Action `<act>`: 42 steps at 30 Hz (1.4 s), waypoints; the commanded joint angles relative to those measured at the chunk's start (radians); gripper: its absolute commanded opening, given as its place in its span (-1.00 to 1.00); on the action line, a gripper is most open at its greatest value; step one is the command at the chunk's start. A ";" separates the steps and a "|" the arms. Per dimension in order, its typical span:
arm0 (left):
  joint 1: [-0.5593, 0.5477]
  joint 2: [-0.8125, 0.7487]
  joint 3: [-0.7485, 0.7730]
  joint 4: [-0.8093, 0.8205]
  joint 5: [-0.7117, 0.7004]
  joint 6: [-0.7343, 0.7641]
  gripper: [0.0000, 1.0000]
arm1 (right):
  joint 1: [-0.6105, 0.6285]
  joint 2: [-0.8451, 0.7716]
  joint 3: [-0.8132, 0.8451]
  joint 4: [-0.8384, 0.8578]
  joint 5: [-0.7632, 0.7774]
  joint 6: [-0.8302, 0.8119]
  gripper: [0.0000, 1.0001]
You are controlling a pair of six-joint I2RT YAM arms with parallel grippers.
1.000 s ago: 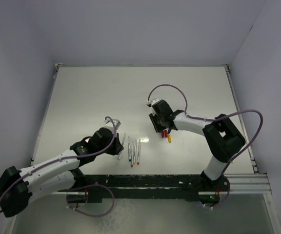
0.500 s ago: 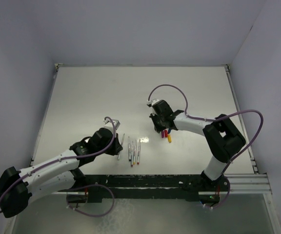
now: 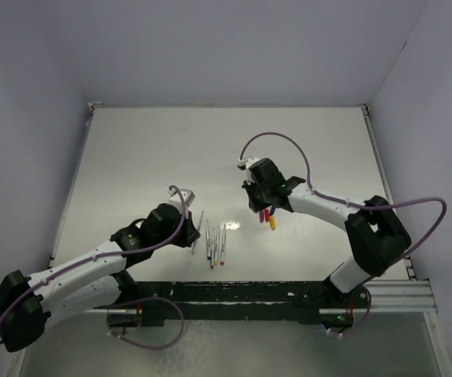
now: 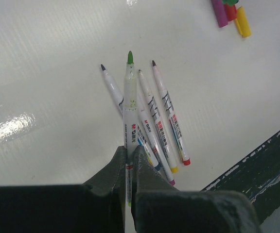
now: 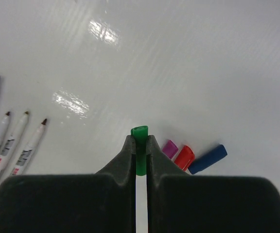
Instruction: Insert the pens into the pen caps
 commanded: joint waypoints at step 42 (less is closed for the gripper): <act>-0.160 0.224 -0.042 0.996 0.124 -0.068 -1.00 | 0.004 -0.627 -0.591 1.317 -0.161 0.383 -1.00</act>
